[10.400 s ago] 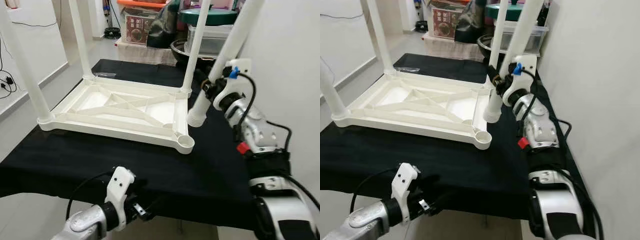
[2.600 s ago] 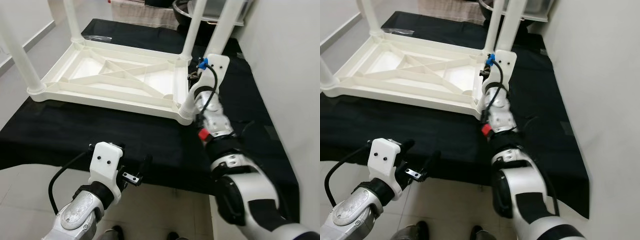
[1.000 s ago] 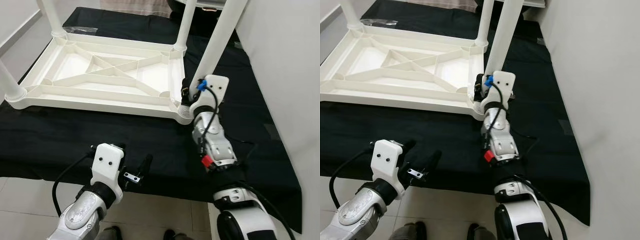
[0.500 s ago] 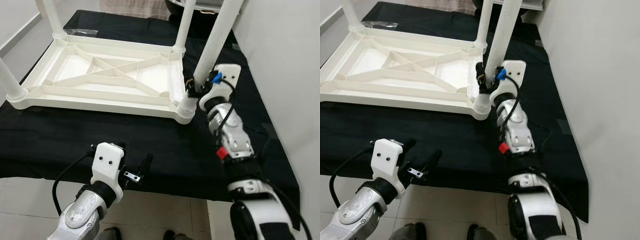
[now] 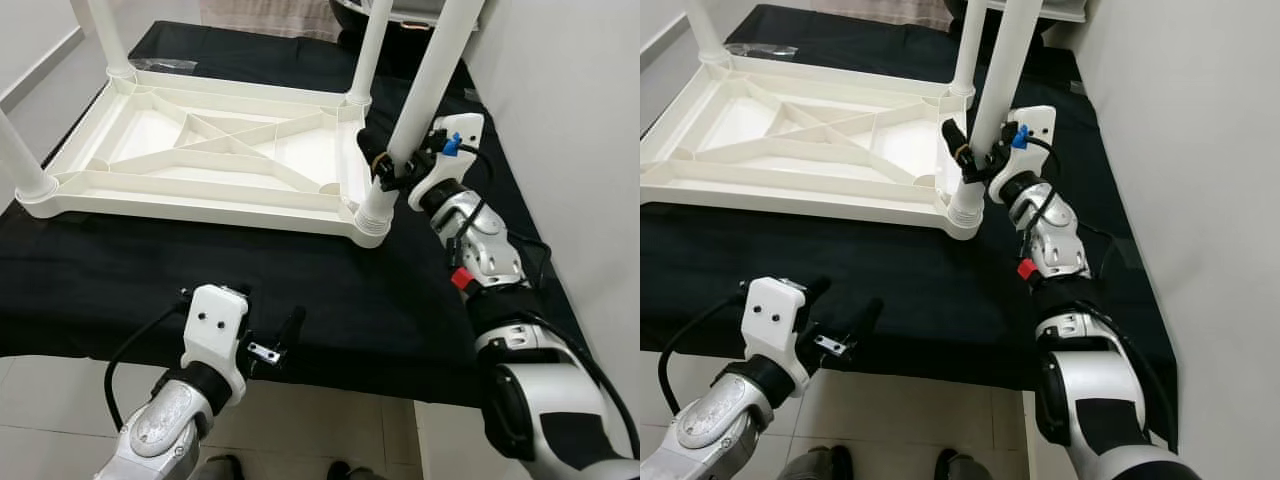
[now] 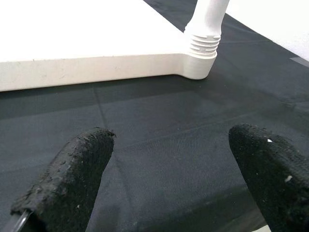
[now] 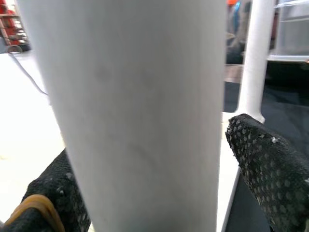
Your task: Building children table
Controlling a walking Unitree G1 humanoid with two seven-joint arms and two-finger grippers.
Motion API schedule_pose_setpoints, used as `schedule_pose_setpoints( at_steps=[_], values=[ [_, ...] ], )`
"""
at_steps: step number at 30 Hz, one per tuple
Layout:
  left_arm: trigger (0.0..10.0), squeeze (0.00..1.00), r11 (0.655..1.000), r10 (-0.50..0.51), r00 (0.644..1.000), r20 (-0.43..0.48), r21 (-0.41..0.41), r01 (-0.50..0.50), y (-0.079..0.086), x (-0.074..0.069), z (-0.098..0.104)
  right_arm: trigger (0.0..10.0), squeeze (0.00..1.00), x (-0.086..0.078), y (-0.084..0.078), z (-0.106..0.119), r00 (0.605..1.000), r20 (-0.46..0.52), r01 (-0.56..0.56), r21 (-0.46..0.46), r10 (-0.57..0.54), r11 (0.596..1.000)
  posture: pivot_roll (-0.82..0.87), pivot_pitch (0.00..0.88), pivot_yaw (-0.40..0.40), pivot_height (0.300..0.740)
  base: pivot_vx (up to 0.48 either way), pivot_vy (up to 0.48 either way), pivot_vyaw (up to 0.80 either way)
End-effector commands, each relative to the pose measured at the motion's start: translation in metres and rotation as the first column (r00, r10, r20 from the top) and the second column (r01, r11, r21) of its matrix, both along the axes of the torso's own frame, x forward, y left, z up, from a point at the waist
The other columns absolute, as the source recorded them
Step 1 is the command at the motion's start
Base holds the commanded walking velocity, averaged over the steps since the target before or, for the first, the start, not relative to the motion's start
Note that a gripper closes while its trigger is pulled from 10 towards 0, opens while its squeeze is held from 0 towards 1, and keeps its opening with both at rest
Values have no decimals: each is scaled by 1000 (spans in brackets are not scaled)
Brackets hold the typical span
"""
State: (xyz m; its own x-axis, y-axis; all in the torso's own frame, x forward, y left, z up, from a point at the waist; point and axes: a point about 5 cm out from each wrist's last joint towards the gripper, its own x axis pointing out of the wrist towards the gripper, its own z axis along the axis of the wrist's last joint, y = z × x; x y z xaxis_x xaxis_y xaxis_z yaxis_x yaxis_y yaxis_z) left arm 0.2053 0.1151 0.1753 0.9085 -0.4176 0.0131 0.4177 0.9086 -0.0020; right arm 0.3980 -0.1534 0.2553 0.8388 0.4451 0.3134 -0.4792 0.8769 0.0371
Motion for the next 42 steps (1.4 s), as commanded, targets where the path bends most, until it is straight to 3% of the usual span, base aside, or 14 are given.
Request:
schedule_pose_setpoints(
  at_steps=[1, 11, 23, 24, 37, 42],
  values=[
    [10000, 0, 1000, -10, 1000, -14, 12, 10, -1, -2, -4, 10000, 0, 1, -4, 1, 999, -10, -42, 1, 42, 999, 150, 170, -125, 740, 0, 0, 0],
    [10000, 0, 1000, -9, 1000, -15, 10, 10, -1, -3, -4, 10000, 0, 3, -12, 5, 979, -28, -200, -21, 200, 980, 151, 171, -124, 740, 0, 0, 0],
    [10000, 0, 1000, -11, 1000, -15, 13, 11, -1, -4, -4, 10000, 0, 6, -13, 10, 972, -41, -231, -29, 229, 973, 160, 173, -123, 740, 0, 0, 0],
    [10000, 0, 1000, -11, 1000, -16, 13, 11, -1, -4, -4, 0, 0, 7, -12, 10, 973, -50, -227, -25, 225, 974, 162, 174, -124, 740, 0, 0, 0],
    [10000, 0, 1000, 0, 1000, -10, 11, 0, 1, -2, -2, 0, 0, 6, -4, -6, 969, -70, -237, 1, 237, 971, 155, 175, -124, 740, 0, 0, 0],
    [10000, 0, 1000, 10, 1000, 4, 14, -10, 5, 5, 0, 0, 0, 4, 5, -25, 991, -100, -85, 0, 84, 996, 138, 178, -115, 740, 0, 0, 0]
  ],
)
